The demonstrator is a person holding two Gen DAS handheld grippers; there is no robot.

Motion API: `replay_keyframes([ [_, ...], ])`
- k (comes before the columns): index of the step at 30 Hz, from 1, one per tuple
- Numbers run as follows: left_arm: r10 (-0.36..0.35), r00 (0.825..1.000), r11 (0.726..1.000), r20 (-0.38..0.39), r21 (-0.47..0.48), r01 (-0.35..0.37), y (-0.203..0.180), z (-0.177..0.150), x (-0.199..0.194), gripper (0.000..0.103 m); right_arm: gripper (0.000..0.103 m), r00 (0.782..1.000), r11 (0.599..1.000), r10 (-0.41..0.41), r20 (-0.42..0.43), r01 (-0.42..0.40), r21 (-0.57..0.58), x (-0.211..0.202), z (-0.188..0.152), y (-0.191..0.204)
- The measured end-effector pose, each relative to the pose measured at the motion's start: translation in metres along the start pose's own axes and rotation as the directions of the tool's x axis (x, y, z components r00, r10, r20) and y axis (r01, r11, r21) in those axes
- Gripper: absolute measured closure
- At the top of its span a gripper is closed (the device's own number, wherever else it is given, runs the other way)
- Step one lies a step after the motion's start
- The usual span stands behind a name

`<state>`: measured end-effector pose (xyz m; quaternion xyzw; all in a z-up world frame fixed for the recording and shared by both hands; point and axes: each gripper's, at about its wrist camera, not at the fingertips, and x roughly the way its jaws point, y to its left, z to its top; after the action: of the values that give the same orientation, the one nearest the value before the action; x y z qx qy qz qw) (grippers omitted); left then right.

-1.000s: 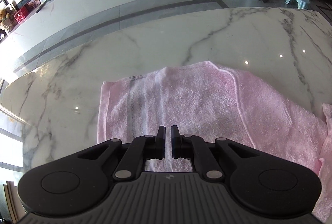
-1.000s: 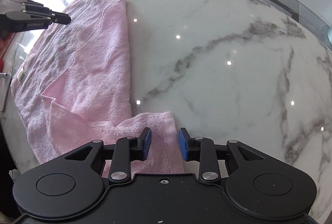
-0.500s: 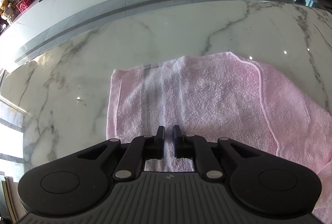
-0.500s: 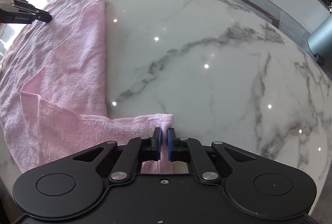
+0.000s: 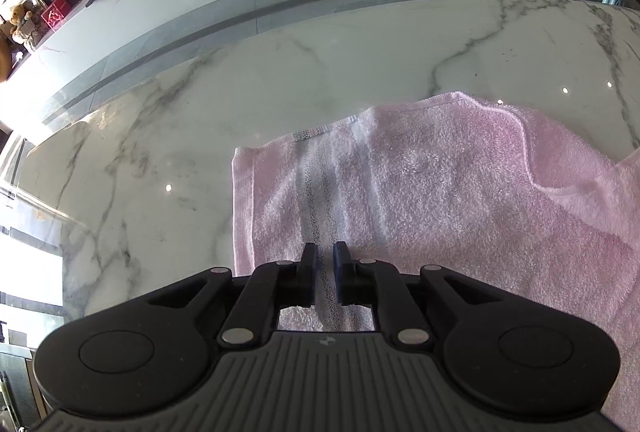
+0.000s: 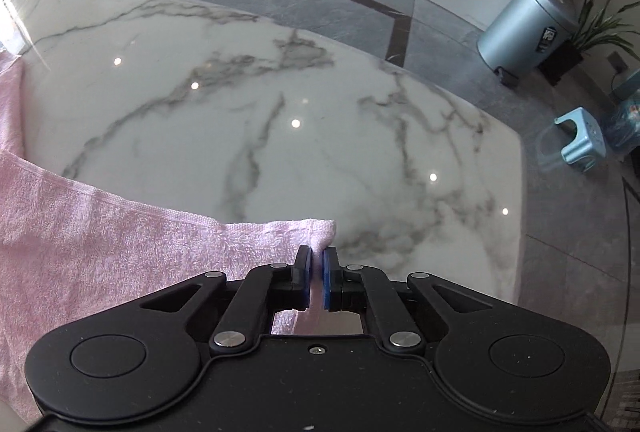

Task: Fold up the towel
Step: 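Drag the towel edge with both grippers to straighten it on the table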

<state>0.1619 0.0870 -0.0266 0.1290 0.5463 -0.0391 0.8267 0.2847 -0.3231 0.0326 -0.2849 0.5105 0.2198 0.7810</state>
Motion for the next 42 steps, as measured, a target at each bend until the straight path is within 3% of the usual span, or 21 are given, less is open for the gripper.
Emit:
replay_keyframes([
  [11, 0.033, 0.999, 0.999, -0.004, 0.038, -0.033, 0.0, 0.013, 0.007, 0.094, 0.099, 0.992, 0.99, -0.129, -0.015, 0.129, 0.061, 0.033, 0.027, -0.068],
  [21, 0.047, 0.999, 0.998, 0.008, 0.049, -0.047, -0.001, 0.019, 0.011, 0.094, 0.099, 0.99, 0.983, -0.129, -0.061, 0.135, 0.123, 0.07, 0.025, -0.094],
  [24, 0.051, 0.999, 0.997, 0.016, 0.051, -0.052, -0.001, 0.018, 0.01, 0.094, 0.095, 0.991, 0.983, -0.12, -0.067, 0.128, 0.129, 0.073, 0.023, -0.094],
  [27, 0.069, 0.997, 0.996, 0.025, 0.048, -0.07, 0.001, 0.015, 0.007, 0.094, 0.075, 0.99, 0.981, -0.135, -0.045, 0.14, 0.133, 0.062, 0.019, -0.094],
  [29, 0.078, 0.996, 0.996, 0.032, 0.042, -0.079, 0.002, 0.013, 0.003, 0.094, 0.071, 0.99, 0.98, -0.136, -0.026, 0.138, 0.144, 0.046, 0.01, -0.095],
  [35, 0.0, 0.999, 1.0, 0.05, 0.004, -0.001, 0.003, -0.013, -0.024, 0.094, 0.072, 1.0, 0.984, 0.003, 0.005, -0.004, 0.176, -0.003, -0.049, -0.083],
  [38, -0.026, 0.999, 1.0, 0.045, -0.011, 0.026, 0.0, -0.032, -0.031, 0.094, 0.081, 0.999, 0.983, 0.049, 0.003, -0.049, 0.178, -0.019, -0.077, -0.069],
  [42, -0.06, 0.997, 0.998, 0.04, -0.032, 0.062, -0.004, -0.057, -0.041, 0.094, 0.082, 0.994, 0.979, 0.106, -0.015, -0.102, 0.174, -0.034, -0.121, -0.044],
])
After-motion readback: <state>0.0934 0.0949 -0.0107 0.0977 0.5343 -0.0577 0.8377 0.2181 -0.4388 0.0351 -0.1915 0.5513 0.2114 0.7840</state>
